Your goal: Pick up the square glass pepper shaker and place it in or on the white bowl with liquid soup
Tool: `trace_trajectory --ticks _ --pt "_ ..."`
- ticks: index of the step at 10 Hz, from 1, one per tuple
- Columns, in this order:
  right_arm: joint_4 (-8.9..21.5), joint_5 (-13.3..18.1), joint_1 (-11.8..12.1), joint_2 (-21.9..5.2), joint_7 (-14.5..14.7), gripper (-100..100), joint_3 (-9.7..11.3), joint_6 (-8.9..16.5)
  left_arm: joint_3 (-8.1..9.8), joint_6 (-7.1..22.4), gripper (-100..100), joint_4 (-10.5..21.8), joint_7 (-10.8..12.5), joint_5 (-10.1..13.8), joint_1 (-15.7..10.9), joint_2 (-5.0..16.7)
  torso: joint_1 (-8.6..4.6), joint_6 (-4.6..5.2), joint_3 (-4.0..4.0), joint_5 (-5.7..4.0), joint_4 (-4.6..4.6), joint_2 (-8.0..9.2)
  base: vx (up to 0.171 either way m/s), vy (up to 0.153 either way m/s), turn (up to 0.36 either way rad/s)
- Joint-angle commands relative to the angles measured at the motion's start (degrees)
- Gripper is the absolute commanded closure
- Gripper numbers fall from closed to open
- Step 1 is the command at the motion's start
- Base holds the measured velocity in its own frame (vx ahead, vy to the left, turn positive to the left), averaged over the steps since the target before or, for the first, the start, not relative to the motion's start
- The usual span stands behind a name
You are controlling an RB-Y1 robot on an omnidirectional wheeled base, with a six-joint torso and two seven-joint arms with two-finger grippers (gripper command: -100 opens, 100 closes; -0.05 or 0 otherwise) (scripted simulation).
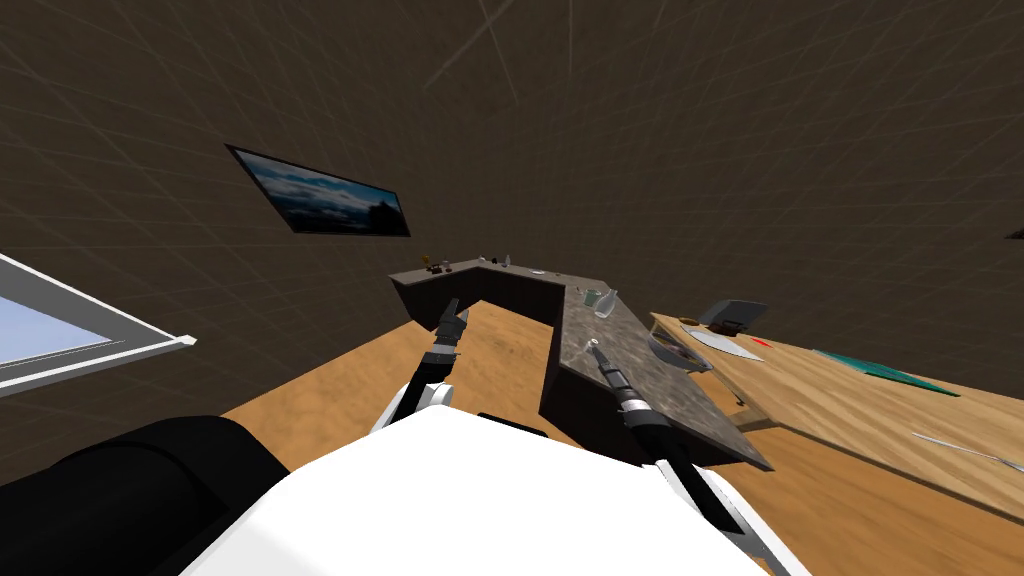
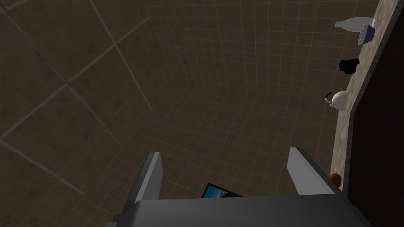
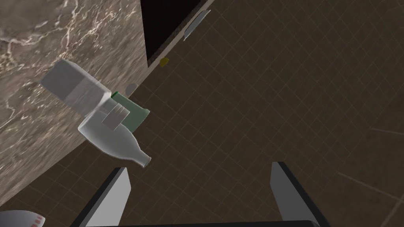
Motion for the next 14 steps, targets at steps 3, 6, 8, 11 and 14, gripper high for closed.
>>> trace_trajectory --ticks 3,6,8,11,14 --pt "4.5 2.0 0.1 -4.6 2.7 -100 -0.4 1.5 0.0 0.0 0 0.0 0.0 0.0 0.0 0.0 0.09 0.02 -0.04 0.02 -0.01 -0.06 -0.005 -0.011 0.074" --pt "7.5 3.6 -0.1 -8.0 4.5 -100 -0.4 2.7 0.0 0.0 0 0.0 0.0 0.0 0.0 0.0 0.18 0.0 -0.08 0.04 -0.03 -0.14 0.008 0.01 0.065" --pt "8.9 4.4 -0.2 -9.6 5.4 -100 -0.4 3.2 0.0 0.0 0 0.0 0.0 0.0 0.0 0.0 0.23 0.01 -0.1 0.05 -0.04 -0.18 0.023 0.021 0.045" --pt "12.7 6.8 -0.9 -14.3 8.0 -100 0.0 4.4 0.0 0.0 0 0.0 0.0 0.0 0.0 0.0 0.29 0.0 -0.13 0.06 -0.05 -0.23 0.034 0.036 0.034" --pt "16.0 9.1 -1.8 -18.6 10.2 -100 0.6 5.1 0.0 0.0 0 0.0 0.0 0.0 0.0 0.0 0.43 0.01 -0.22 0.1 -0.08 -0.39 0.075 0.073 0.008"
